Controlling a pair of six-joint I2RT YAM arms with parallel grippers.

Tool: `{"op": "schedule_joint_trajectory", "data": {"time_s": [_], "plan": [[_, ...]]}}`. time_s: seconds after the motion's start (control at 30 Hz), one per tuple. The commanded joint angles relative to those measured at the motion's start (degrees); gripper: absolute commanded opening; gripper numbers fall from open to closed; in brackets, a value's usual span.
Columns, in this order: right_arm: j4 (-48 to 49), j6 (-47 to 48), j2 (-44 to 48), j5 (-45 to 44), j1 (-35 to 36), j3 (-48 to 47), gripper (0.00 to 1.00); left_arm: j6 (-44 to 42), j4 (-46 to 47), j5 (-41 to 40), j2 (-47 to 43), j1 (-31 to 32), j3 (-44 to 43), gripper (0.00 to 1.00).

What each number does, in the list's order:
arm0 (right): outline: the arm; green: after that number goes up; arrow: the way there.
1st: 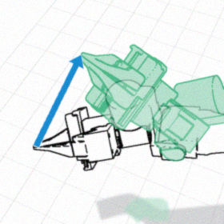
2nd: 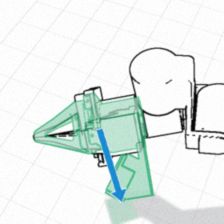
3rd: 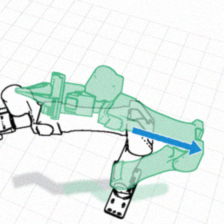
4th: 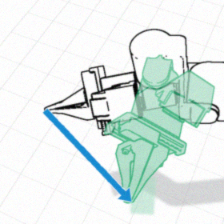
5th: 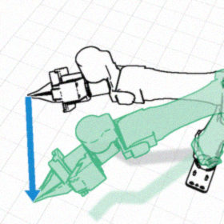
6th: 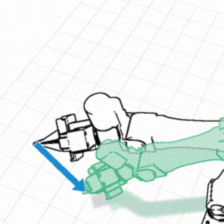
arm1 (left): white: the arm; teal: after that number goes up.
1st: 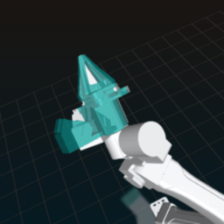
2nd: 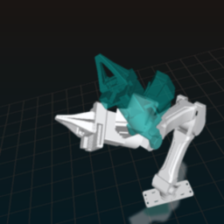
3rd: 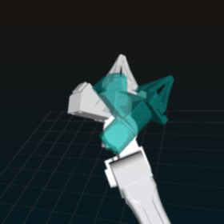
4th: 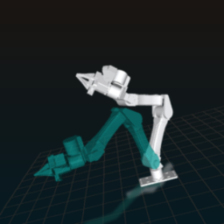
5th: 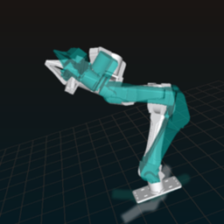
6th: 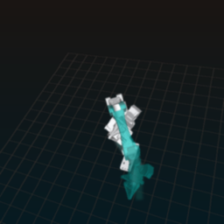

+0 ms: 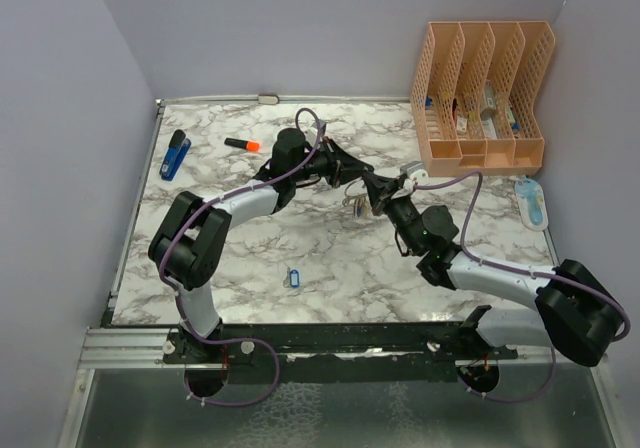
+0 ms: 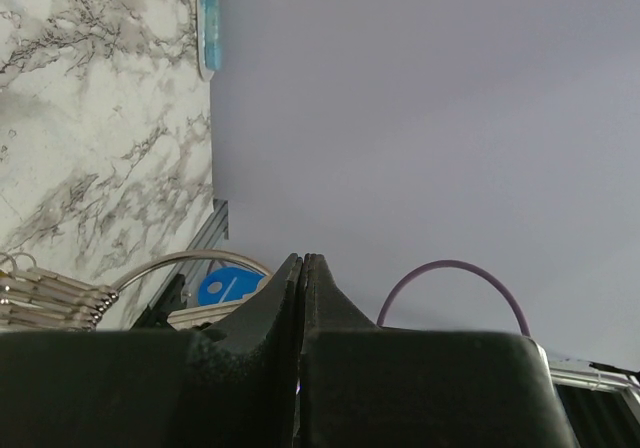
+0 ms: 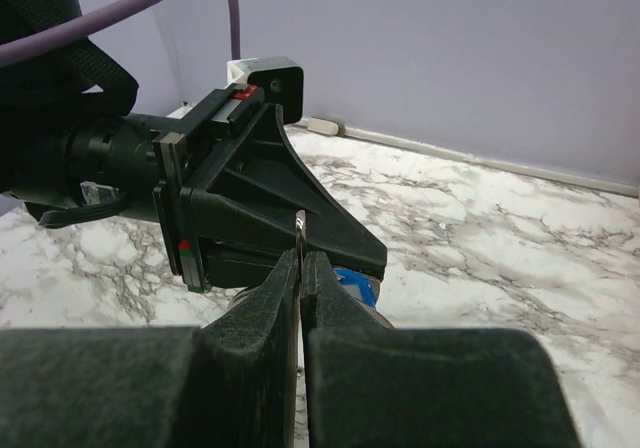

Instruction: Put the keys on the keyring

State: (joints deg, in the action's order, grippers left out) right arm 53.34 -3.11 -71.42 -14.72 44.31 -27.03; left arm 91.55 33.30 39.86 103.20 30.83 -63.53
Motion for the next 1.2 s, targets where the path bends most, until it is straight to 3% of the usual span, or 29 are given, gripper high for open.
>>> {"op": "schedule_joint_trajectory", "data": {"time_s": [0.0,1.17], "plan": [[0.2,1.0,1.34,0.07,0.37,-0.76,0.01,-0.95,0.1,0.31,-0.8,0.28,-1.16,0.0],[0.27,0.68,0.17,-3.82,0.39,1.42,0.01,1.07,2.41,1.09,-1.12,0.33,-1.13,0.0]]}}
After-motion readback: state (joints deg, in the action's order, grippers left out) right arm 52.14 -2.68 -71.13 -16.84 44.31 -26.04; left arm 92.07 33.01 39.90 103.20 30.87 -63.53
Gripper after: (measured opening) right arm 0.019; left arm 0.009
